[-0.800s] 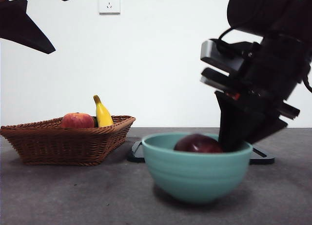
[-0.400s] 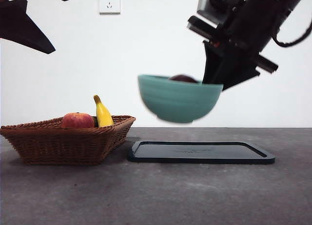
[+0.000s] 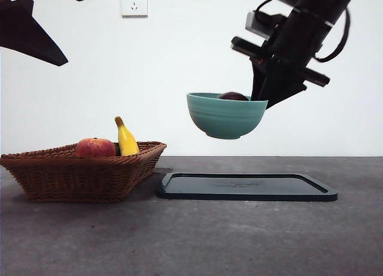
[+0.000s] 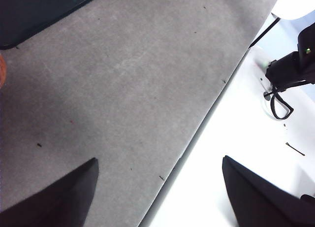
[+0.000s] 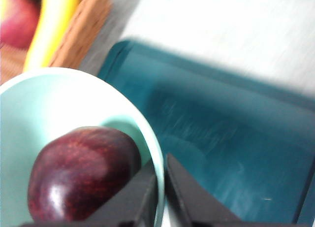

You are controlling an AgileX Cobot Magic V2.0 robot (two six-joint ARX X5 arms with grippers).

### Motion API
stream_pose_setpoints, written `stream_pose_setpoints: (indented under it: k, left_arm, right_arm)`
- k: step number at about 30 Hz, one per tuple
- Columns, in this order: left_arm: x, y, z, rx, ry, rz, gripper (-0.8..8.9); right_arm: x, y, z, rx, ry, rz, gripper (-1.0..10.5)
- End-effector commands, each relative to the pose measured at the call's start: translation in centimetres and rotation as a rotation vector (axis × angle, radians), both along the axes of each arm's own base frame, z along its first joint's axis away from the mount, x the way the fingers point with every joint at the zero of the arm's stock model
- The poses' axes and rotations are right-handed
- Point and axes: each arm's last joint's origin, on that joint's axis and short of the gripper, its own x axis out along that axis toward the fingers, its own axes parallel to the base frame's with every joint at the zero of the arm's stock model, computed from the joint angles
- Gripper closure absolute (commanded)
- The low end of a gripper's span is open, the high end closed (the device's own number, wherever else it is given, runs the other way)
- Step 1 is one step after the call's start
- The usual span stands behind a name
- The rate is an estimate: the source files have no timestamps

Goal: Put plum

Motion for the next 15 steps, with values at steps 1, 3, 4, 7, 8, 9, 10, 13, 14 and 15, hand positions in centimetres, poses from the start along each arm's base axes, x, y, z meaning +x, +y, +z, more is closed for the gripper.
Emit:
stream_pose_setpoints:
  k: [1,3,4,7,8,9,10,13,14,15]
  left_arm:
    - [0.1,-0.2,0.1,-0.007,-0.010,-0.018,4.11]
    - [0.1,-0.2,0.1,-0.006,-0.009,-0.018,4.11]
    - [0.1,-0.2,0.1,-0.006,-0.008,-0.018,4.11]
    - [0.1,-0.2,0.1,-0.006,-0.008,-0.018,4.11]
    - [0.1,-0.2,0.1,-0.006,-0.008,-0.018,4.11]
    - [0.1,-0.2,0.1,-0.006,-0.008,-0.018,4.11]
    - [0.1,-0.2,0.1,-0.006,-0.008,-0.018,4.11]
    - [0.1,-0.2,0.1,-0.006,-0.008,-0.018,4.11]
    - [0.1,-0.2,0.1,-0.006,-0.008,-0.018,4.11]
    - [0.1,-0.2,0.1,-0.006,-0.008,-0.018,4.11]
  right_arm:
    - [1.7,0.2,-0.4,-0.010,-0.003,0.003,9.4]
    - [2.5,0.0,-1.0,-0.020,0.007,-0.003,9.4]
    - [2.9,0.0,-1.3,-0.023,0.014,-0.005,9.4]
    - [3.8,-0.3,-2.6,-0.034,0.038,-0.018,9.4]
    - [4.0,-0.4,-3.0,-0.037,0.045,-0.021,9.4]
    - [4.2,-0.5,-3.4,-0.038,0.051,-0.025,9.4]
    - [4.5,-0.6,-3.8,-0.041,0.057,-0.029,9.4]
    - [5.0,-0.8,-4.8,-0.046,0.075,-0.037,9.4]
    - [5.1,-0.8,-5.0,-0.048,0.080,-0.038,9.4]
    - [5.2,-0.8,-5.4,-0.050,0.085,-0.038,9.3]
